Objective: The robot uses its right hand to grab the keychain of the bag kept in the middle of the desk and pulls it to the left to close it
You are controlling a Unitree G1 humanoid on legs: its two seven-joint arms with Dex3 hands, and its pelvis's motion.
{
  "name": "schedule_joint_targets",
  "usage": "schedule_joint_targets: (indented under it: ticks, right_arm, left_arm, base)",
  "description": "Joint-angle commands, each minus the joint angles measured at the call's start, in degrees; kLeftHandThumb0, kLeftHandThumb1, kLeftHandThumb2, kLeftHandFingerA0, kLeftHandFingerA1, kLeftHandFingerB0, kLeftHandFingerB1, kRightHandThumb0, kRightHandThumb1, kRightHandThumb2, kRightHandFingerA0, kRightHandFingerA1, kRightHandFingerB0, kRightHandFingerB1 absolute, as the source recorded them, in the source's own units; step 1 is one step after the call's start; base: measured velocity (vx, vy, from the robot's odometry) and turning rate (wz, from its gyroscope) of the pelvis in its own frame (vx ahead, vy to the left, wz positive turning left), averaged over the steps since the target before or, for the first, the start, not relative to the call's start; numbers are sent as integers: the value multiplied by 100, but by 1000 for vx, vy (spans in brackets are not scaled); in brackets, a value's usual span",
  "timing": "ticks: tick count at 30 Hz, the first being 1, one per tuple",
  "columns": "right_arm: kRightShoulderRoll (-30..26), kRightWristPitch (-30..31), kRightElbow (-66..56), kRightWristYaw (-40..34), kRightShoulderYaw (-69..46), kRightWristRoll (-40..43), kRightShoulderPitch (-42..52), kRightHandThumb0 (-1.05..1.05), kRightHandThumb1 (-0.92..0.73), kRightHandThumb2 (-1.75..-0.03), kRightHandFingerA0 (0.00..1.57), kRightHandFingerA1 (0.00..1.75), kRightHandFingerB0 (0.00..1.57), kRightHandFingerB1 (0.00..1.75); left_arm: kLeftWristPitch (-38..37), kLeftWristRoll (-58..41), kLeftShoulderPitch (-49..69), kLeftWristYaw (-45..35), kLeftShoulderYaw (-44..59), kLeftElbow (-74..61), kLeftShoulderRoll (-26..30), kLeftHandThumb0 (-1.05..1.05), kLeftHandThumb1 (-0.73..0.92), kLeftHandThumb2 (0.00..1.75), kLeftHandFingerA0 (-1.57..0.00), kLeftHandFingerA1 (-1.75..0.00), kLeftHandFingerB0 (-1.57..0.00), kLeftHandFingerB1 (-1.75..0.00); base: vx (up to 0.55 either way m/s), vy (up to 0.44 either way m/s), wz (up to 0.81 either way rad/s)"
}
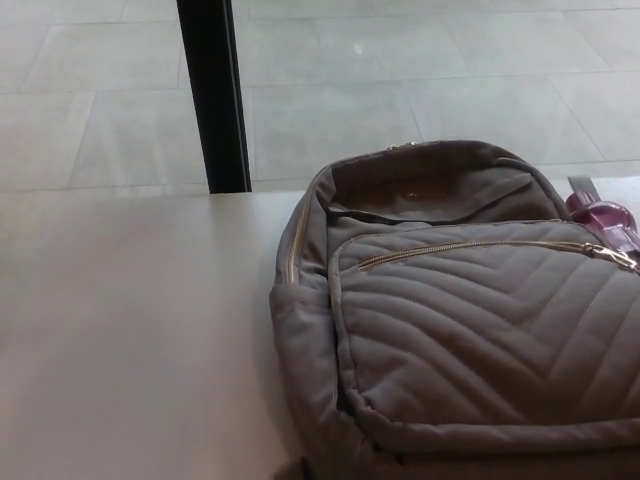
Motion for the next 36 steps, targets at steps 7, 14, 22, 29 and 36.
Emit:
schedule_joint_targets:
  ticks: [7,14,22,29,36]
  right_arm:
    - [-180,1278,-1080,-509,-218,150,-584,-83,-59,-58,25,69,11,59]
    - [-157,1447,-1198,-504,-295,99,-561,-83,-59,-58,25,69,11,59]
    - [-159,1544,-1233,-502,-279,60,-636,-83,-59,-58,25,69,11,59]
    - [-143,1588,-1278,-501,-279,45,-631,-83,-59,-58,25,69,11,59]
    - [-166,1621,-1278,-503,-280,30,-670,-83,-59,-58,25,69,11,59]
  left_arm:
    - [-131,-123,10,-108,-43,27,56,-105,63,97,-62,-142,-32,-139]
    - [-146,-129,15,-103,-83,61,35,-105,63,97,-62,-142,-32,-139]
    - [-168,-168,36,-100,-84,75,28,-105,63,97,-62,-142,-32,-139]
    - [-179,-177,61,-109,-78,87,35,-105,63,97,-62,-142,-32,-139]
    - [-179,-177,35,-99,-85,102,16,-105,63,97,-62,-142,-32,-139]
  base:
    - [1,-3,2]
    - [0,0,0]
    - [0,0,0]
    - [0,0,0]
    - [0,0,0]
